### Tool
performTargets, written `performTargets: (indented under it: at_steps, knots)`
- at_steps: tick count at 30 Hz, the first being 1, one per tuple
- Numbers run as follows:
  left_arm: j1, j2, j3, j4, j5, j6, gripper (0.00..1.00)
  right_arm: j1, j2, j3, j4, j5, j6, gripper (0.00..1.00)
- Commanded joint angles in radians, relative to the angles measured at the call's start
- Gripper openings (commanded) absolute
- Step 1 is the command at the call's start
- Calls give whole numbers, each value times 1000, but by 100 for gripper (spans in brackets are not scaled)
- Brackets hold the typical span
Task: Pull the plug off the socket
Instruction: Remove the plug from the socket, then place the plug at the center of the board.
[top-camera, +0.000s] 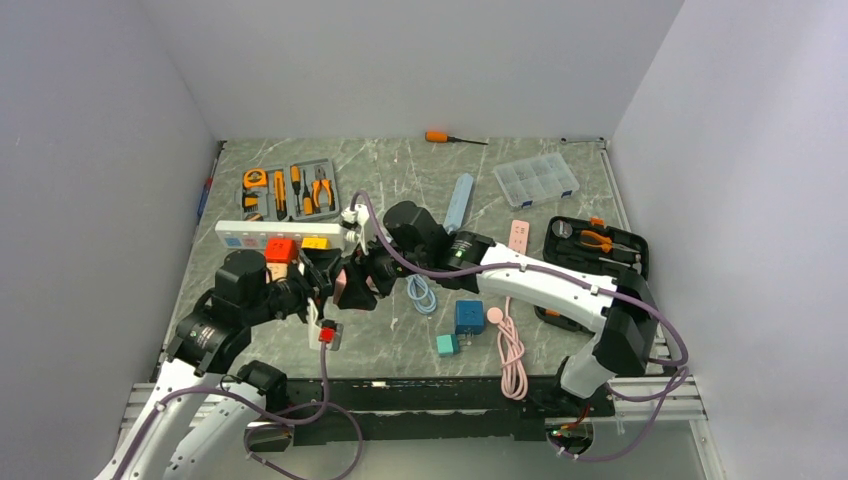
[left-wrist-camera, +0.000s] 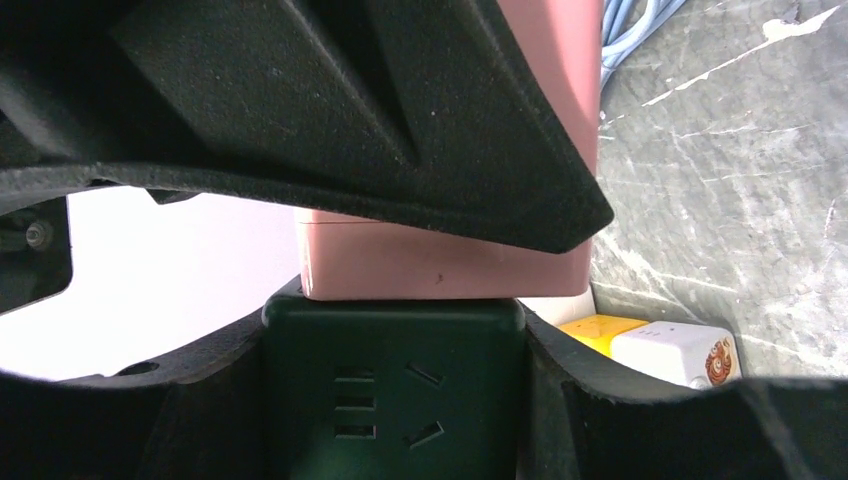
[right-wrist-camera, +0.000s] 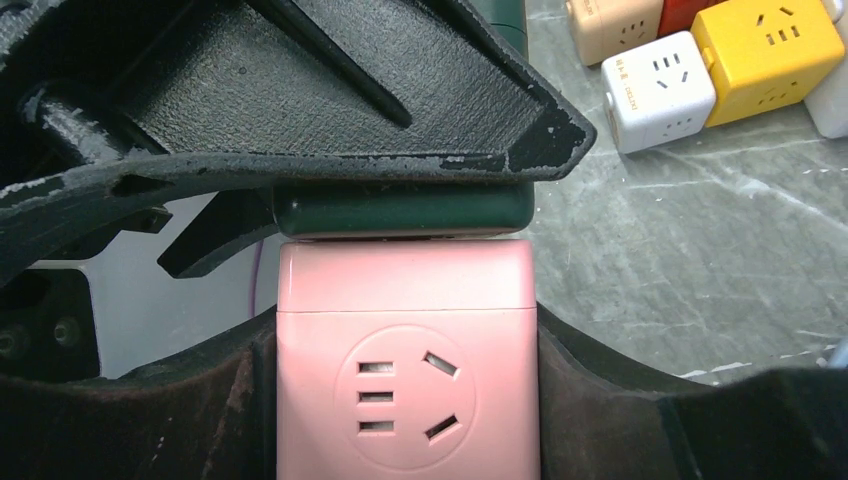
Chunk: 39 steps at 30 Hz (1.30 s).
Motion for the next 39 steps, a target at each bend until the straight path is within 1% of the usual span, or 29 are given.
performTargets:
  at_steps: [1,3,5,8,13,16,20,26,28,30,33,37,39]
  knots:
    - [-11,-5,-11,130,-50,-19,0,0,-80,-44,110,30,7,0]
    - [-11,1,-16,137,-87,-4,0,-6,-117,-92,109,31,14,0]
    - [-11,7,-29,130,-127,53,0,-12,-156,-132,100,29,18,0]
    - [-11,13,-62,188,-182,74,0,-15,-217,-191,86,25,18,0]
    - [-11,83,-18,172,-256,75,0,-17,-294,-273,76,22,20,0]
    - [-11,112,-4,178,-275,77,0,-18,-320,-302,54,34,14,0]
    - [-11,122,-19,184,-299,116,0,-22,-348,-324,31,53,10,0]
    - [-11,155,-39,244,-359,73,0,-42,-401,-373,6,88,12,0]
    - [-11,161,-61,286,-367,64,0,-72,-411,-395,-1,114,20,0]
    - [-15,185,-57,310,-374,27,0,-132,-408,-410,-12,143,44,0]
    - [-47,279,12,265,-426,-98,0,-242,-391,-426,-32,229,94,0]
    - [-96,491,192,153,-506,-368,0,-374,-358,-441,-75,443,171,0]
    - [-120,588,301,71,-530,-452,0,-415,-343,-458,-82,544,200,0]
